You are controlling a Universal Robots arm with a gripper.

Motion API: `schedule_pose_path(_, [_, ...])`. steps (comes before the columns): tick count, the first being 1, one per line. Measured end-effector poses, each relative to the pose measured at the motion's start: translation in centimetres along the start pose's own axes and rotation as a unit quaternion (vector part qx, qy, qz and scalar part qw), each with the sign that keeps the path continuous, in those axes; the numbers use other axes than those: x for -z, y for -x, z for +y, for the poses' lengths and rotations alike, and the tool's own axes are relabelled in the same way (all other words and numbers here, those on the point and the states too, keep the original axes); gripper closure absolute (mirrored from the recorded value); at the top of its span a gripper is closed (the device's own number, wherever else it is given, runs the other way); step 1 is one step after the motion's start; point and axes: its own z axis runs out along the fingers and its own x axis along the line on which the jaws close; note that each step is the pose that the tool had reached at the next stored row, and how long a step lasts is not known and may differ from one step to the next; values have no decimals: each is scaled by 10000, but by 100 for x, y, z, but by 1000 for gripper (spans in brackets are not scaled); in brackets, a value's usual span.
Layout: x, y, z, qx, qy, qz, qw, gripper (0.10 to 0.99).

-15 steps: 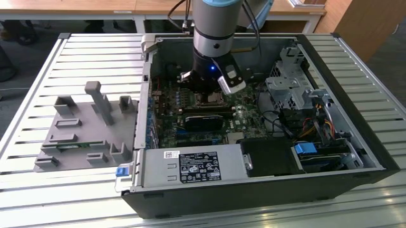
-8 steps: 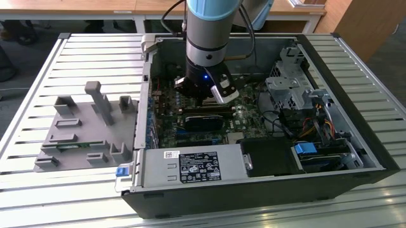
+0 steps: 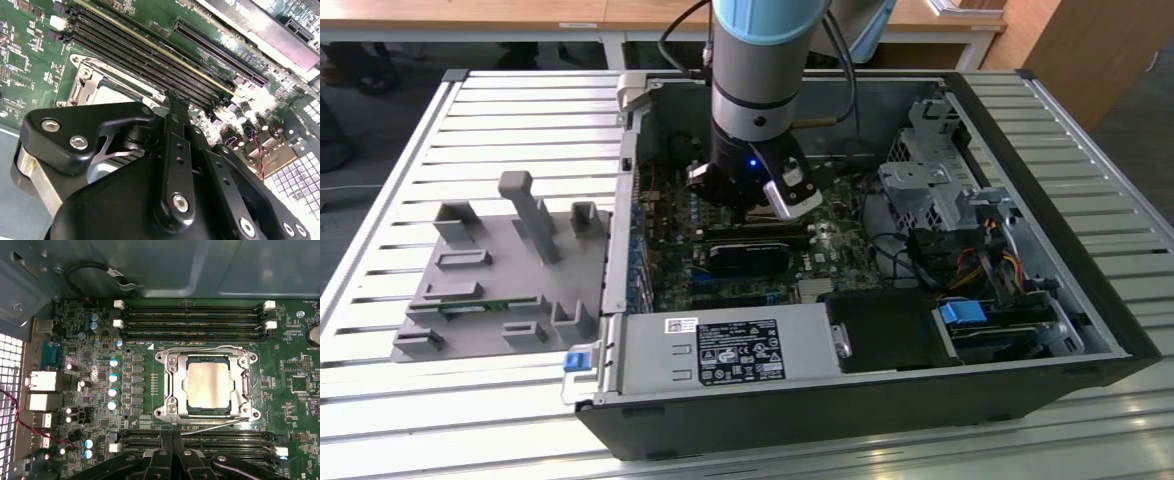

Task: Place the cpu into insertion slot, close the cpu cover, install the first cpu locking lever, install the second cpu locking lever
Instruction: 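Install the second cpu locking lever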

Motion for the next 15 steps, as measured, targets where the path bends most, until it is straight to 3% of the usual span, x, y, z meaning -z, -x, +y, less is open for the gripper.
schedule_pose_path(7, [-36, 0, -7, 0, 4, 1, 10000, 980])
schedule_pose_path(15, [-77, 1, -13, 1, 55, 1, 10000, 980])
